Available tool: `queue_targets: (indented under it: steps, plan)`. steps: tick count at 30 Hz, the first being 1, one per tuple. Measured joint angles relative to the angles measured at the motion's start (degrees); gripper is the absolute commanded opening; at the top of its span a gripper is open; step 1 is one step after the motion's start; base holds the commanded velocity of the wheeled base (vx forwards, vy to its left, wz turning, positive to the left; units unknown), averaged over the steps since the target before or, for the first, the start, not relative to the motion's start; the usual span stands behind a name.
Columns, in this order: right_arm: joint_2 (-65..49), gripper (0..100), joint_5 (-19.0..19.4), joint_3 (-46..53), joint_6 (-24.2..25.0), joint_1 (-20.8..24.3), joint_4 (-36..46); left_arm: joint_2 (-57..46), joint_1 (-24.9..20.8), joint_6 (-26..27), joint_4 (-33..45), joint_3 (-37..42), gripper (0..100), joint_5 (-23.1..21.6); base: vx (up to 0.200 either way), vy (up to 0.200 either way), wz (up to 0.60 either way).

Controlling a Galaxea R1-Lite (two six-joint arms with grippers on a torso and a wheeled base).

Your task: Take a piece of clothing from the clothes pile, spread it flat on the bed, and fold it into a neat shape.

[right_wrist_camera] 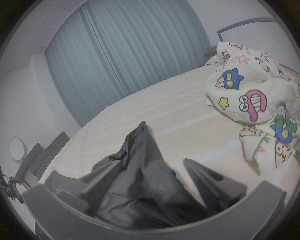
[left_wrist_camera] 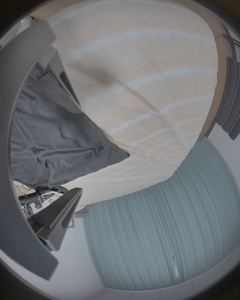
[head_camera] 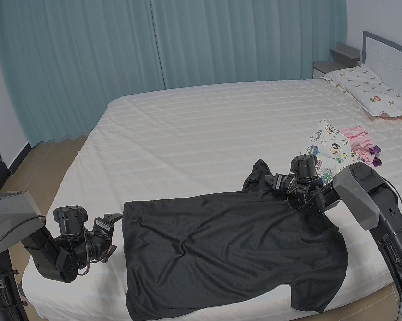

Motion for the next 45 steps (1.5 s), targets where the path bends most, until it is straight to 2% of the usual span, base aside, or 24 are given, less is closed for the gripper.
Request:
queue_targets:
  steps: [12, 17, 18, 26, 38, 42, 43, 45]
  plan:
    - [-0.7, 0, -0.6, -0.7, 2.0, -2.7, -0.8, 0.0, 0.0, 0.0, 0.0, 0.0, 100, 0.0, 0.000, 0.000, 0.00]
    - [-1.3, 0, -0.6, -0.5, 4.2, -4.1, -1.2, 0.1, 0.0, 0.1, 0.0, 0.0, 100, 0.1, 0.000, 0.000, 0.00]
    - [-1.5, 100, -0.6, -0.3, 4.7, -4.2, -1.0, 0.1, 0.0, 0.1, 0.0, 0.0, 100, 0.1, 0.000, 0.000, 0.00]
    - [-2.8, 100, -0.6, 1.1, 4.5, -2.6, -1.2, 0.1, 0.0, 0.2, -0.1, 0.0, 100, 0.1, 0.000, 0.000, 0.00]
    - [-1.2, 100, -0.6, 0.9, -0.8, 0.3, -0.4, 0.1, -0.1, 0.2, -0.1, 0.0, 100, 0.1, 0.000, 0.000, 0.00]
    - [-0.4, 100, -0.6, 0.7, -1.2, 0.4, -0.2, 0.1, -0.1, 0.2, -0.1, 0.0, 100, 0.1, 0.000, 0.000, 0.00]
    - [-0.3, 0, -0.6, 0.7, -1.2, 0.4, -0.1, 0.1, -0.1, 0.2, -0.1, 0.0, 100, 0.1, 0.000, 0.000, 0.00]
    - [0.0, 0, -0.6, 0.5, -1.2, 0.3, 0.5, 0.1, -0.1, 0.2, -0.1, 0.0, 100, 0.1, 0.000, 0.000, 0.00]
